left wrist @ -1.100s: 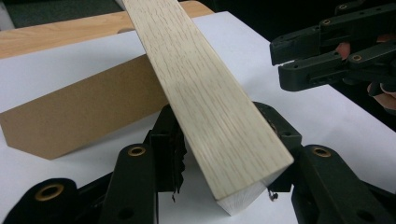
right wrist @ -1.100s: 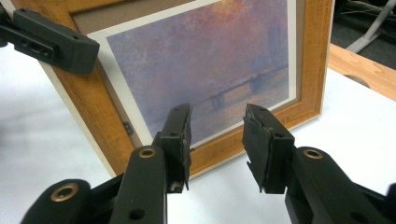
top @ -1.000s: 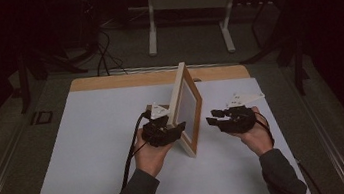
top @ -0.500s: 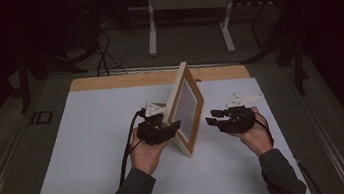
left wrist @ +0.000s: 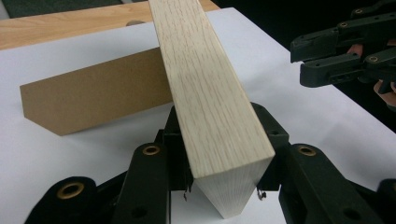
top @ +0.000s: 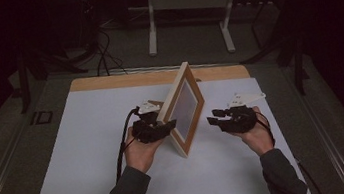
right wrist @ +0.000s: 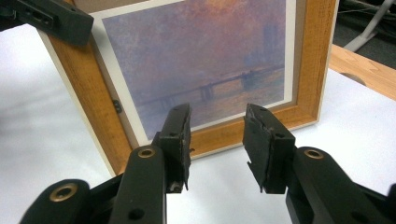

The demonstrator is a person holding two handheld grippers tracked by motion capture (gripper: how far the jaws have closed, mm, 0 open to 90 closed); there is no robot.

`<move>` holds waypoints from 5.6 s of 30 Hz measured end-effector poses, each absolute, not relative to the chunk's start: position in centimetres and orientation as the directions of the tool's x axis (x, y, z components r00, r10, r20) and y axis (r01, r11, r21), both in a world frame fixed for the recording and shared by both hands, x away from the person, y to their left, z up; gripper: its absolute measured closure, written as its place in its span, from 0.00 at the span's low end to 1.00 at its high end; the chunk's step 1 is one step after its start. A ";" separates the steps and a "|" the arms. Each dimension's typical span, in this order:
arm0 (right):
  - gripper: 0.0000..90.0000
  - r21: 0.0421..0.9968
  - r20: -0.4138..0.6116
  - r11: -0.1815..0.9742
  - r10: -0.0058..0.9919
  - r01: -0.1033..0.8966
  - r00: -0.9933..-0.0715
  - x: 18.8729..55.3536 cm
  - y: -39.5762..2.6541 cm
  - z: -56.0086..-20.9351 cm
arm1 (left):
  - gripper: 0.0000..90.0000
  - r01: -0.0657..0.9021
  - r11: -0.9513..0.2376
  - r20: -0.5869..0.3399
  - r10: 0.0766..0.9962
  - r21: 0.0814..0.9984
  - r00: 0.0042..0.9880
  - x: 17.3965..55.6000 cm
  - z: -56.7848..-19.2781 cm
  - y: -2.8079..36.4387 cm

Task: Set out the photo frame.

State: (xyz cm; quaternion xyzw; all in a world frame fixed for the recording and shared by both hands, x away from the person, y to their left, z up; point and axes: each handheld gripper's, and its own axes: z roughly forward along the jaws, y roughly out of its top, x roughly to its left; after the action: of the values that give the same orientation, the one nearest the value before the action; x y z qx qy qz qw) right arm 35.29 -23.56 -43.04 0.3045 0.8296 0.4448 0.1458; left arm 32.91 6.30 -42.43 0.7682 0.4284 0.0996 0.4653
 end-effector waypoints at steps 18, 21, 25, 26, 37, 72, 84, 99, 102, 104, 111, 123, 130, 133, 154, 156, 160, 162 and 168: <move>0.67 0.830 0.021 0.417 0.641 0.372 -0.767 35.5 -23.6 -42.8 | 0.75 0.568 -0.230 -0.284 0.684 0.790 0.672 33.6 -42.4 8.6; 0.67 0.830 0.013 0.419 0.644 0.367 -0.765 35.7 -23.6 -42.7 | 0.76 0.565 -0.237 -0.288 0.669 0.790 0.685 33.7 -42.3 8.9; 0.67 0.833 0.006 0.418 0.648 0.363 -0.761 35.7 -23.6 -42.5 | 0.76 0.564 -0.243 -0.300 0.649 0.789 0.699 33.9 -42.4 9.4; 0.67 0.833 0.006 0.418 0.648 0.363 -0.761 35.7 -23.6 -42.5 | 0.76 0.565 -0.245 -0.302 0.645 0.788 0.702 33.9 -42.4 9.4; 0.67 0.820 -0.020 0.442 0.658 0.364 -0.753 36.0 -23.3 -42.9 | 0.77 0.541 -0.293 -0.327 0.545 0.788 0.772 34.2 -42.5 10.7; 0.63 0.813 -0.032 0.422 0.721 0.402 -0.692 38.5 -23.7 -42.6 | 0.75 0.479 -0.279 -0.273 0.546 0.832 0.792 34.3 -42.4 12.9; 0.56 0.810 -0.053 0.428 0.734 0.401 -0.677 39.4 -23.6 -42.8 | 0.78 0.485 -0.236 -0.276 0.584 0.842 0.763 35.2 -42.7 15.6; 0.52 0.819 -0.022 0.428 0.688 0.381 -0.726 41.4 -22.1 -41.8 | 0.78 0.481 -0.247 -0.266 0.585 0.841 0.766 35.6 -42.6 15.7; 0.52 0.824 -0.009 0.420 0.680 0.380 -0.733 41.6 -22.0 -41.8 | 0.78 0.480 -0.250 -0.264 0.586 0.841 0.767 35.7 -42.6 15.7; 0.52 0.830 0.010 0.409 0.669 0.379 -0.743 41.9 -21.9 -41.8 | 0.78 0.479 -0.253 -0.260 0.586 0.841 0.767 35.7 -42.6 15.7; 0.47 0.840 0.073 0.370 0.648 0.397 -0.758 42.5 -21.9 -42.0 | 0.78 0.478 -0.256 -0.258 0.587 0.840 0.767 35.8 -42.5 15.7; 0.40 0.830 0.098 0.389 0.603 0.399 -0.792 43.6 -21.4 -42.0 | 0.78 0.476 -0.267 -0.244 0.597 0.838 0.764 35.9 -42.5 15.6; 0.44 0.831 0.113 0.380 0.598 0.405 -0.793 43.7 -21.7 -42.1 | 0.77 0.472 -0.275 -0.232 0.604 0.838 0.763 36.2 -42.4 15.5; 0.48 0.833 0.117 0.372 0.606 0.411 -0.787 43.6 -22.0 -42.1 | 0.76 0.468 -0.282 -0.219 0.611 0.838 0.761 36.6 -42.4 15.4; 0.69 0.852 0.188 0.251 0.673 0.459 -0.716 41.6 -24.2 -42.7 | 0.66 0.465 -0.286 -0.202 0.629 0.838 0.751 39.0 -42.6 14.8; 0.69 0.852 0.191 0.245 0.679 0.463 -0.709 41.4 -24.3 -42.8 | 0.65 0.463 -0.283 -0.204 0.625 0.840 0.753 39.2 -42.7 14.8; 0.69 0.847 0.206 0.231 0.687 0.478 -0.697 41.0 -24.4 -42.8 | 0.65 0.459 -0.281 -0.209 0.614 0.843 0.761 39.6 -42.8 14.9; 0.69 0.848 0.213 0.220 0.692 0.482 -0.690 40.8 -24.4 -42.8 | 0.64 0.460 -0.276 -0.214 0.614 0.844 0.760 39.8 -42.9 15.0; 0.69 0.850 0.217 0.208 0.699 0.485 -0.681 40.2 -24.4 -42.9 | 0.63 0.467 -0.263 -0.218 0.627 0.844 0.748 40.3 -43.0 15.0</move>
State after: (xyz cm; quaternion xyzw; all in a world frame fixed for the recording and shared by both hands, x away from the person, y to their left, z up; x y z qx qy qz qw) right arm 40.23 -24.43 -42.91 0.3846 0.7696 0.4982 0.1078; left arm 40.26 15.03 -42.97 0.7908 0.3457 0.0803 0.4987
